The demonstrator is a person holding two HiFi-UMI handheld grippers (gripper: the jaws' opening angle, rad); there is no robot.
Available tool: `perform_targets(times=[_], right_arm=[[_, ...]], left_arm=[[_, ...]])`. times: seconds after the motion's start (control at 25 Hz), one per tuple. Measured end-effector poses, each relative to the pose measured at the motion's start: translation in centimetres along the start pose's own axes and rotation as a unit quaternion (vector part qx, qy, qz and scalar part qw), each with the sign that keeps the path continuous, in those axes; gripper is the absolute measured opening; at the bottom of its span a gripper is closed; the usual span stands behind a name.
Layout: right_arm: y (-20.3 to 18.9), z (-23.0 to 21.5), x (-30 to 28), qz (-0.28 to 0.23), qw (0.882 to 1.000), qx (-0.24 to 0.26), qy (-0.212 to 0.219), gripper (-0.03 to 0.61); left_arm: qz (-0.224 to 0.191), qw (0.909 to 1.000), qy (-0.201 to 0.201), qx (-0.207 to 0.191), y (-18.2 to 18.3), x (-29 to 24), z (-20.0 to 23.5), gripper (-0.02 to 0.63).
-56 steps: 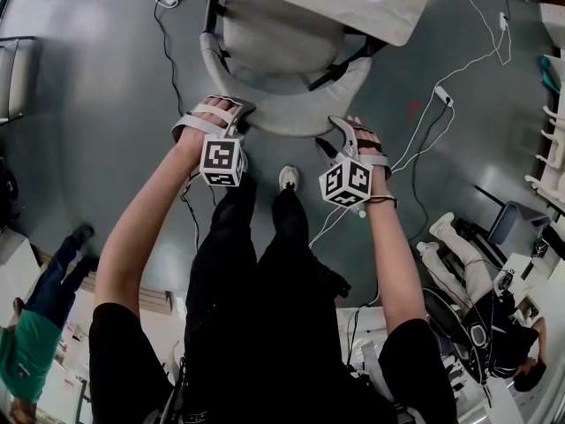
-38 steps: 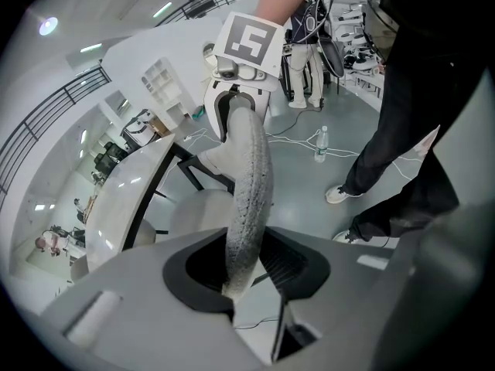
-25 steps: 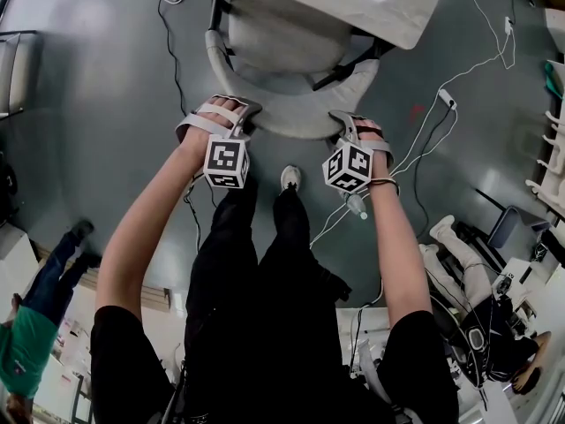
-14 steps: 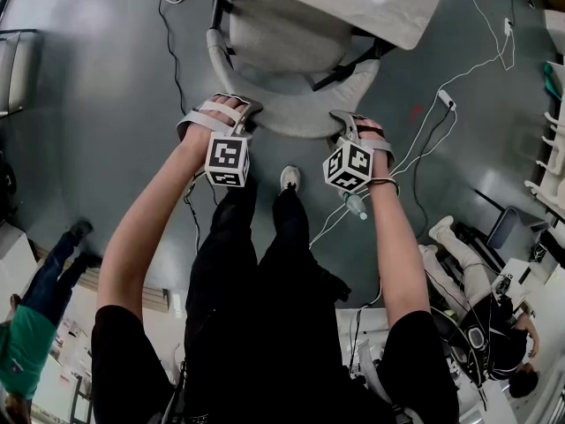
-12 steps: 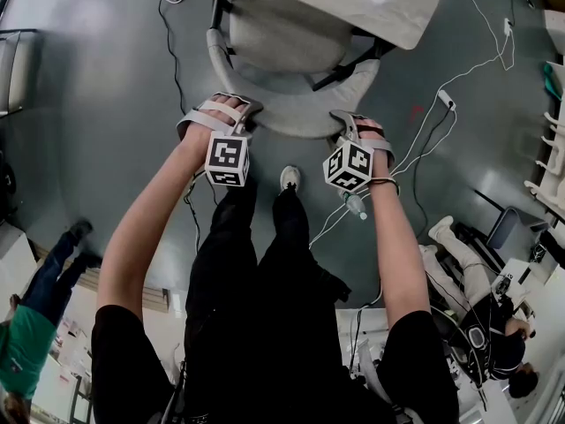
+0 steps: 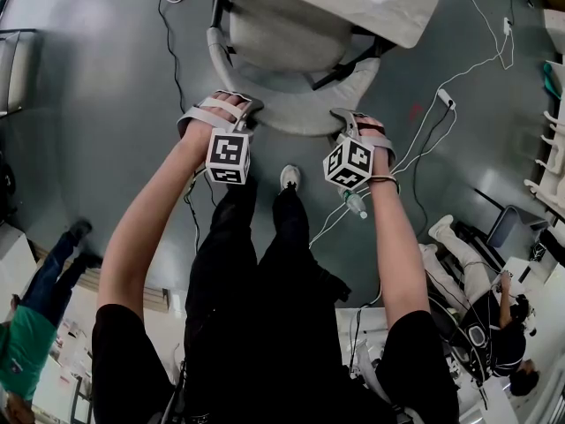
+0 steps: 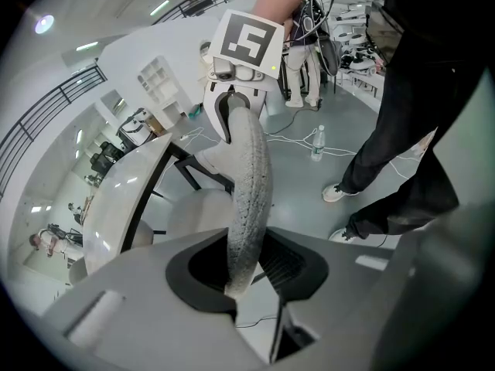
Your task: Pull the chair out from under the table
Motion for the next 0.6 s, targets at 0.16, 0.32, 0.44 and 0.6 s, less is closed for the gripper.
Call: perform_targets(times=[0.16, 0.32, 0.44, 0.6], right_arm=[[0.3, 0.1, 0.4, -0.002, 1.0, 0.001, 0.0, 0.13], [0.7, 0.4, 0.3, -0.004, 1.0, 0.0, 0.001, 0.129], [0.9, 0.8, 0.2, -0.005, 1.0, 0.0, 0.003, 0.126], [1.2, 1.1, 0.2, -0.005, 1.0, 0.0, 0.004, 0.124]], left_arm=[[-0.002, 0.9999, -0.009, 0.006, 0.2, 0.3, -0.2, 0.103], [0.002, 1.0, -0.005, 0.0, -0.4, 0.3, 0.0, 0.103], [0.003, 1.0, -0.005, -0.003, -0.6, 0.5, -0.2, 0.103], [0.003, 0.9999, -0.008, -0.006, -0.9, 0.7, -0.4, 0.103]])
Point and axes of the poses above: the fingertips, and each gripper's own axes: x backward along the fingers, z to its left, y out of its top, the point moved 1 cm from there along x, backward along the fingers, and after that the axes turned 8 degrees about y, right-handed, at the moved point
